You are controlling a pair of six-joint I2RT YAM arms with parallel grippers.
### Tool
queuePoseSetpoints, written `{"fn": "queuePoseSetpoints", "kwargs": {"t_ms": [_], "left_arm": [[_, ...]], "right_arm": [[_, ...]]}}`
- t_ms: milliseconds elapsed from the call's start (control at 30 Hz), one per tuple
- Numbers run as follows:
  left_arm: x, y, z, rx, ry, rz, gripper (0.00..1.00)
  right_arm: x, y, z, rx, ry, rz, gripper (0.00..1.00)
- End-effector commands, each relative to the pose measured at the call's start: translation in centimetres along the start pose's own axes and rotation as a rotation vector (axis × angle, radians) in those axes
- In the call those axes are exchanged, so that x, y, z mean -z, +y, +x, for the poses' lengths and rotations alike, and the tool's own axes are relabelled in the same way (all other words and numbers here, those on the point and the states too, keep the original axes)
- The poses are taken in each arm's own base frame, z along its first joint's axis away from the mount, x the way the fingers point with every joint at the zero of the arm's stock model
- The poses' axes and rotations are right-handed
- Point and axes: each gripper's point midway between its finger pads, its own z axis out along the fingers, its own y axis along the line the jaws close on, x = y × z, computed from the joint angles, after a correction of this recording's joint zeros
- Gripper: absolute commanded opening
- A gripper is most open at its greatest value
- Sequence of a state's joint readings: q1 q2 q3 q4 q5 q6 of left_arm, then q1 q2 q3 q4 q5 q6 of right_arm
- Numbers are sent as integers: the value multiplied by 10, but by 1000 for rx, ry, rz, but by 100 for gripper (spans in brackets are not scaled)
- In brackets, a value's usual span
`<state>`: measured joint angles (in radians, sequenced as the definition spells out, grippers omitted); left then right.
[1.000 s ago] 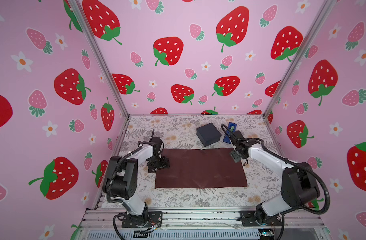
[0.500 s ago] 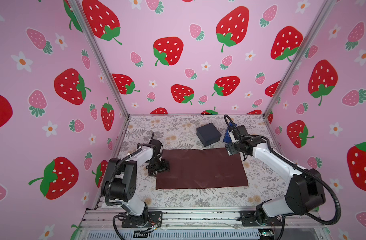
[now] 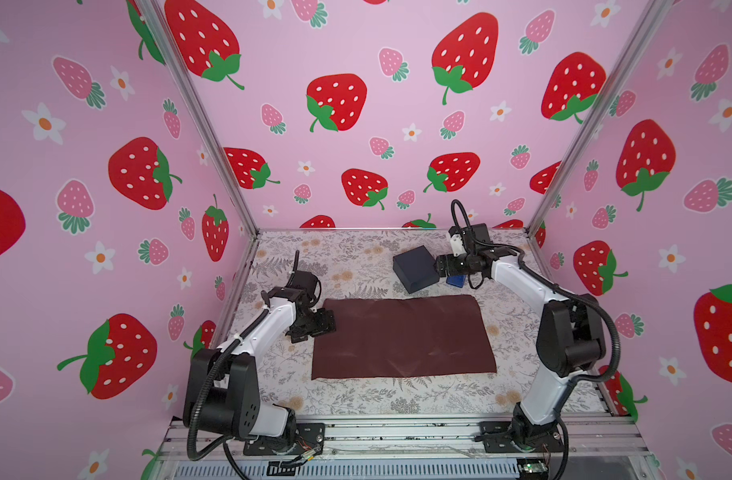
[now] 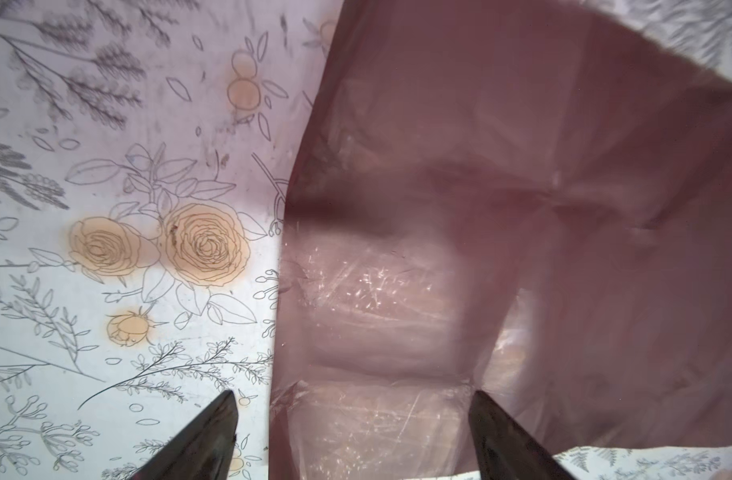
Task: Wrap the gift box in paper
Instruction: 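Move both grippers to the navy gift box and grasp its sides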
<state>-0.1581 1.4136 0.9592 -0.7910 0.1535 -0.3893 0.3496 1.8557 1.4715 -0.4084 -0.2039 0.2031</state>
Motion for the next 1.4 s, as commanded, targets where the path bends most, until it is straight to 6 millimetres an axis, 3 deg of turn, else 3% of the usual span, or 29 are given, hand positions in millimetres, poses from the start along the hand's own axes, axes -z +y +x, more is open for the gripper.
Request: {"fn": "queuePoseSetpoints", "kwargs": {"t_ms": [0,100,333,567,900,1200,1267,1367], "left_arm": [[22,-16,-17,-27,-77,59,89],[29,-22,-22,-30,-96,83,89],[33,-35,-34,-31,-114,129,89],[31,-54,-53,-30,-130,181,88],[20,-97,-86,-91,-126,212,88],[12,-141,-121,-116,-108,313,87],[11,-152,-130,-118,-104,342,87],[7,-163,-143,-119,-103,364,87]], "right_arm": [[-6,10,-20,-40,-17,-128,87],[-19,13,-22,-50,0,-168,86],[-55,7,-4,-130,85,-177,78],[-70,18,15,-228,135,-222,69],[-73,57,28,-354,124,-250,64],[-60,126,26,-322,115,-417,62],[-55,127,20,-315,100,-419,62],[-53,111,10,-282,73,-344,62]]}}
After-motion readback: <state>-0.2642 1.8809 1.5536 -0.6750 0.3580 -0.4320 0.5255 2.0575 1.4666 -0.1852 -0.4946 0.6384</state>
